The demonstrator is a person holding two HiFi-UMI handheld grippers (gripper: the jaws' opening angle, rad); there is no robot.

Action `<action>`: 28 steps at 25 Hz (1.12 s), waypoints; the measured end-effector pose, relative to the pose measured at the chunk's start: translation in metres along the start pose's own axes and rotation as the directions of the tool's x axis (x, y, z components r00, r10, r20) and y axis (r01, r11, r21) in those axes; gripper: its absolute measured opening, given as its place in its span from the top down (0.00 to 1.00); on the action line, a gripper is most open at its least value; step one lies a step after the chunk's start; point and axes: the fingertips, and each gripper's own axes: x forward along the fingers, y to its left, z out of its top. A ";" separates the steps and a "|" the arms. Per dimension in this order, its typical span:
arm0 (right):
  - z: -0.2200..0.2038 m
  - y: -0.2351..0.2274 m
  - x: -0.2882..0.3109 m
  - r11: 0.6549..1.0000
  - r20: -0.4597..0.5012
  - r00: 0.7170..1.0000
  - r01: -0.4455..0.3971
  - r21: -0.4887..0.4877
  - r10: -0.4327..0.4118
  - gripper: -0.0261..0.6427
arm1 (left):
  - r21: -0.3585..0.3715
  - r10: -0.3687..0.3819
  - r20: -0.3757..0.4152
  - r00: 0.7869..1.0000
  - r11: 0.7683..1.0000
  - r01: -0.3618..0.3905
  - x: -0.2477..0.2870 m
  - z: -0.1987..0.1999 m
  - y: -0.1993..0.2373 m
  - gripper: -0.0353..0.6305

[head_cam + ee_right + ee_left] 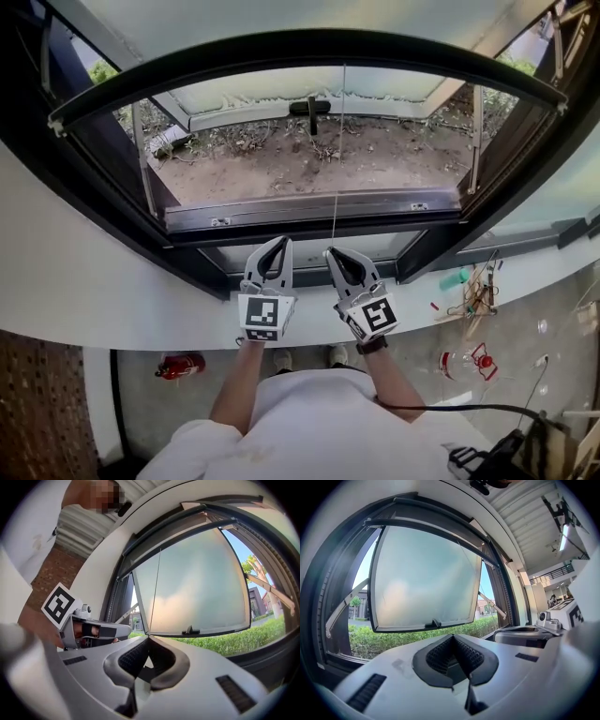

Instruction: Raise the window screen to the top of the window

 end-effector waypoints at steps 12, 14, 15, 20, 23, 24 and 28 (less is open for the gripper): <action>0.036 -0.002 0.005 1.000 0.052 0.999 -0.006 -0.018 0.007 0.96 | -0.016 0.006 0.052 0.999 1.000 -0.005 0.004 0.023 0.001 0.94; 0.043 -0.002 0.007 1.000 0.062 0.998 -0.011 -0.018 0.012 0.96 | -0.019 0.003 0.052 0.999 1.000 -0.002 0.005 0.025 0.000 0.94; 0.047 -0.003 0.007 1.000 0.070 0.997 -0.010 -0.019 0.011 0.96 | -0.022 0.000 0.051 0.999 1.000 0.001 0.005 0.027 -0.002 0.94; 0.075 -0.009 0.011 0.999 0.117 0.993 0.000 -0.036 0.004 0.96 | -0.032 -0.006 0.071 0.997 0.999 0.008 0.005 0.041 -0.002 0.94; 0.087 -0.011 0.009 0.999 0.139 0.990 0.000 -0.042 0.006 0.96 | -0.043 -0.008 0.081 0.997 0.999 0.011 0.005 0.049 -0.005 0.94; 0.090 -0.012 0.008 0.999 0.143 0.990 0.003 -0.043 0.004 0.96 | -0.045 -0.011 0.085 0.996 0.999 0.015 0.006 0.051 -0.006 0.94; 0.102 -0.008 0.010 0.999 0.164 0.986 -0.002 -0.041 0.008 0.96 | -0.051 -0.015 0.093 0.996 0.998 0.020 0.004 0.061 -0.006 0.94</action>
